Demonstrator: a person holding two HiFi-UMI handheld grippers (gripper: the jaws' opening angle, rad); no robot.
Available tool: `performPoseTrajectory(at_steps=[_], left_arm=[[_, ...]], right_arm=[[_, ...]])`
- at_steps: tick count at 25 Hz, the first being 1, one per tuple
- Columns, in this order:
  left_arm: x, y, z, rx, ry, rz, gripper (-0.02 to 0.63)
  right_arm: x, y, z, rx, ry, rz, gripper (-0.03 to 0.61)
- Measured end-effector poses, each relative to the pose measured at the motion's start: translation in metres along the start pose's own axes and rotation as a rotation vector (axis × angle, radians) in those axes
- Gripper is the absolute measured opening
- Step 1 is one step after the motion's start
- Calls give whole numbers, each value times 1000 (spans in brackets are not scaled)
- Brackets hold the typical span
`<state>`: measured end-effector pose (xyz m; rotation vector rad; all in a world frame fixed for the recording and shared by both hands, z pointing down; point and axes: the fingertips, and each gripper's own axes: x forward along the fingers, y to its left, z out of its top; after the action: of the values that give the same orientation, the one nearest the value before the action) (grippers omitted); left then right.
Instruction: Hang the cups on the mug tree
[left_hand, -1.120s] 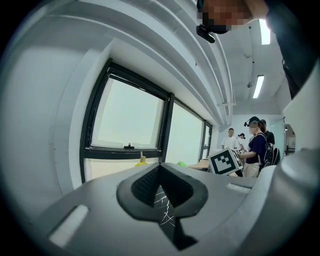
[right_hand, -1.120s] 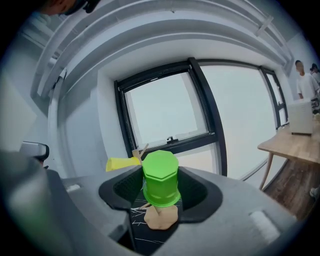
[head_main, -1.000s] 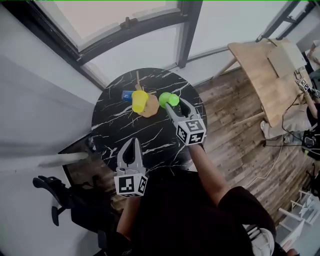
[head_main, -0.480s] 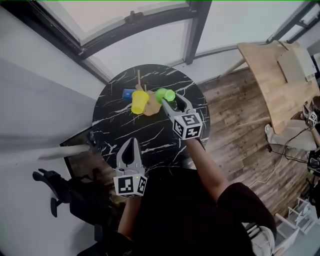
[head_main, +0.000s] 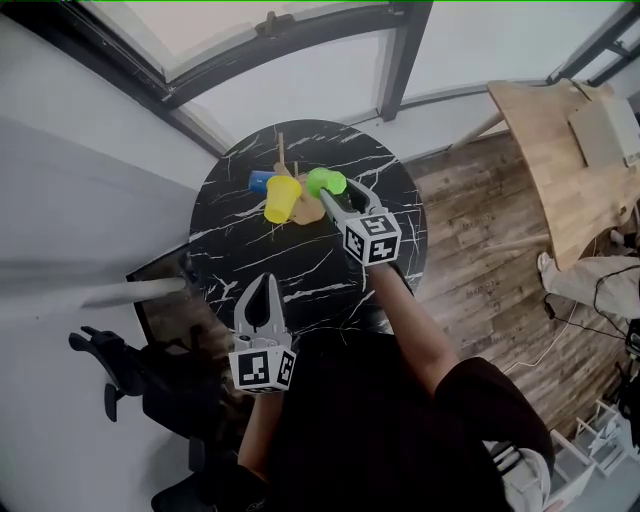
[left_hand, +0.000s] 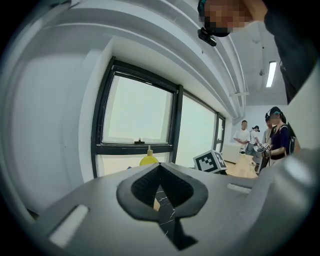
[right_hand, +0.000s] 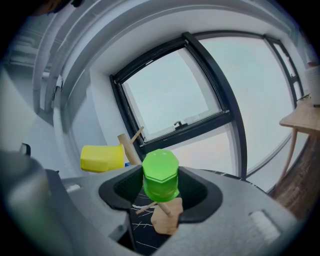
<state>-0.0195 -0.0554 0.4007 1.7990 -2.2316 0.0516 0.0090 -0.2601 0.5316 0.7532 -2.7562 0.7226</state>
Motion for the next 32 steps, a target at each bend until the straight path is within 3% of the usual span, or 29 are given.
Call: performPoseTrajectory(at_steps=[16, 32], left_arm=[[-2, 11, 2, 4, -3, 31, 0], [3, 17, 6, -4, -15, 16, 0]], right_arm=[[24, 6, -22, 90, 42, 79, 218], [18, -4, -27, 98, 40, 64, 231]])
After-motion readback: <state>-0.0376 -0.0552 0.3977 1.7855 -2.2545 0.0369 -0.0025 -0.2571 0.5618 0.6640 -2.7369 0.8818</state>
